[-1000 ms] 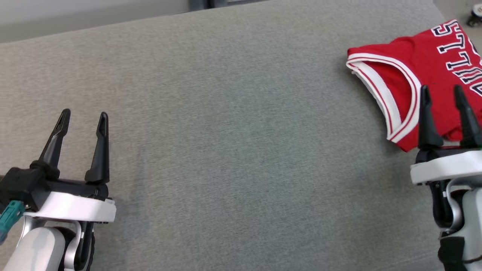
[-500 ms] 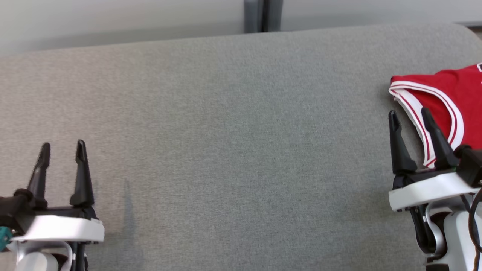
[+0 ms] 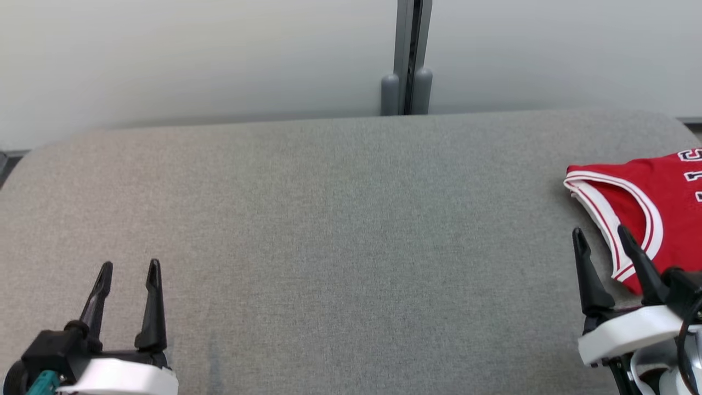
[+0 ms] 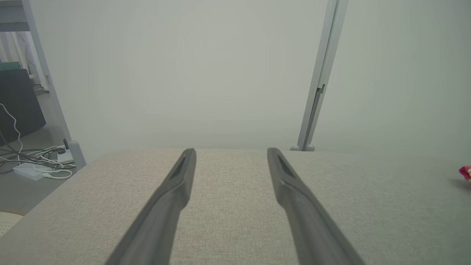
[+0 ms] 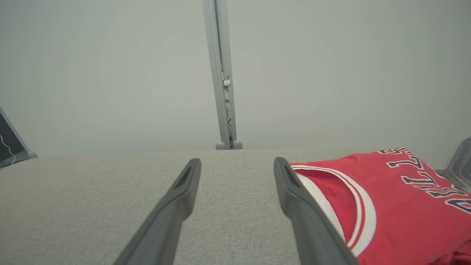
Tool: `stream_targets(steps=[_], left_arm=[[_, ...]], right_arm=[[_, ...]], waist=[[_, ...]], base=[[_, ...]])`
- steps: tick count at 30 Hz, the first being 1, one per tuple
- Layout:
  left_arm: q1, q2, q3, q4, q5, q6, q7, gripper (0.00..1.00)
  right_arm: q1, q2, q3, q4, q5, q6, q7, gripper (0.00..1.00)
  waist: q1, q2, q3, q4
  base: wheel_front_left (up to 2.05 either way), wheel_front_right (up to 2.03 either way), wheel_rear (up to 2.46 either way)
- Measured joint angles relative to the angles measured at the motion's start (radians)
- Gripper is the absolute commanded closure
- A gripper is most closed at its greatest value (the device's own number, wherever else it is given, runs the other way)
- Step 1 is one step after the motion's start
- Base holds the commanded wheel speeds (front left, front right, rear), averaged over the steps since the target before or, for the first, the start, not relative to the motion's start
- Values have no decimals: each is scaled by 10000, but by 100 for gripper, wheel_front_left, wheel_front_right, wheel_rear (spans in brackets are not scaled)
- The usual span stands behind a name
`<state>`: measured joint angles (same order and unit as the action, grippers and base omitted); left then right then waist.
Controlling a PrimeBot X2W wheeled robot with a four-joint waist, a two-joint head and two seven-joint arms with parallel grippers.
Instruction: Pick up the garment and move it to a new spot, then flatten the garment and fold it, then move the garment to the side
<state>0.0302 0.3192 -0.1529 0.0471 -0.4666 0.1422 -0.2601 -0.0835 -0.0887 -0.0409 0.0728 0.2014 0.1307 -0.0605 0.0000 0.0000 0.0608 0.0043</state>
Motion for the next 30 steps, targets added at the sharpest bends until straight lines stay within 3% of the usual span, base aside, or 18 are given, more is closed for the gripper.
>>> stream_targets(steps=[11, 30], left_arm=[[816, 161, -125, -21, 92, 98, 211, 0], [1055, 244, -257, -130, 21, 267, 663, 0]], right_arm=[[786, 17, -79, -546, 0, 0, 418, 0], [1145, 155, -230, -924, -17, 0, 646, 0]], waist=[[0, 0, -915, -77], [0, 0, -1129, -140]], base=[[0, 0, 0], [0, 0, 0]])
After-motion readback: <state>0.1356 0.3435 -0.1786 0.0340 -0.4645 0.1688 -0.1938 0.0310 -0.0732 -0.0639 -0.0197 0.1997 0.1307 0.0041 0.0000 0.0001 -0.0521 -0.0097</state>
